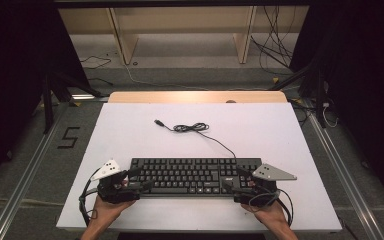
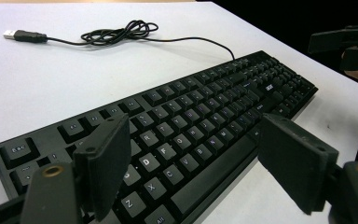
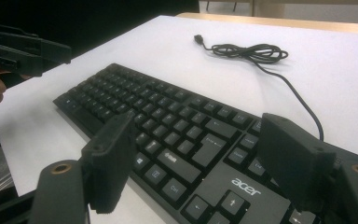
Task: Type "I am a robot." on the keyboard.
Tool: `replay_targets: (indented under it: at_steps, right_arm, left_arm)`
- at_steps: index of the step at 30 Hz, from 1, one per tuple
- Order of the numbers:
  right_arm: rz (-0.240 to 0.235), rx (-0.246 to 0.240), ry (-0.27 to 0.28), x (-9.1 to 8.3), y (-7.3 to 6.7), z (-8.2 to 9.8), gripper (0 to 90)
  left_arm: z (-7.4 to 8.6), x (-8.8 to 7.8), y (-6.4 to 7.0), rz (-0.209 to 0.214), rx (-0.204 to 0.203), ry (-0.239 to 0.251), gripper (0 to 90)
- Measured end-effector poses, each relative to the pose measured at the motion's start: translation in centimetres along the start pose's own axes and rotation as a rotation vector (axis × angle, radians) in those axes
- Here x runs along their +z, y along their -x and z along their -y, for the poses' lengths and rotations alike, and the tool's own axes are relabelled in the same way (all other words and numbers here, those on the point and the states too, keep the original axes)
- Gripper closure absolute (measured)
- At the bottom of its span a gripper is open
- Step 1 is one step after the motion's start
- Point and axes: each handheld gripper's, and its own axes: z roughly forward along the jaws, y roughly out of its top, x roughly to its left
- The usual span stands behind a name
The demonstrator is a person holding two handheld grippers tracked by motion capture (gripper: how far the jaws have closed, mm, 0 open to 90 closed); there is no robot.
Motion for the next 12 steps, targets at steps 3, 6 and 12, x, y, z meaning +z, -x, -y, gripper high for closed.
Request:
replay_targets:
  at_steps: [3,6,12]
  right_arm:
    - [0.0,-0.002,0.0,0.01,-0.02,-0.01,29.0]
    - [-0.001,-0.003,0.0,0.02,-0.02,0.0,29.0]
    - [-0.001,-0.004,0.001,0.04,-0.05,-0.02,29.0]
  left_arm:
    - [0.01,0.02,0.0,0.0,0.0,-0.001,25.2]
    - [0.0,0.0,-0.06,-0.001,0.0,0.0,25.2]
    - [0.01,-0.01,-0.09,-0.002,0.001,0.0,25.2]
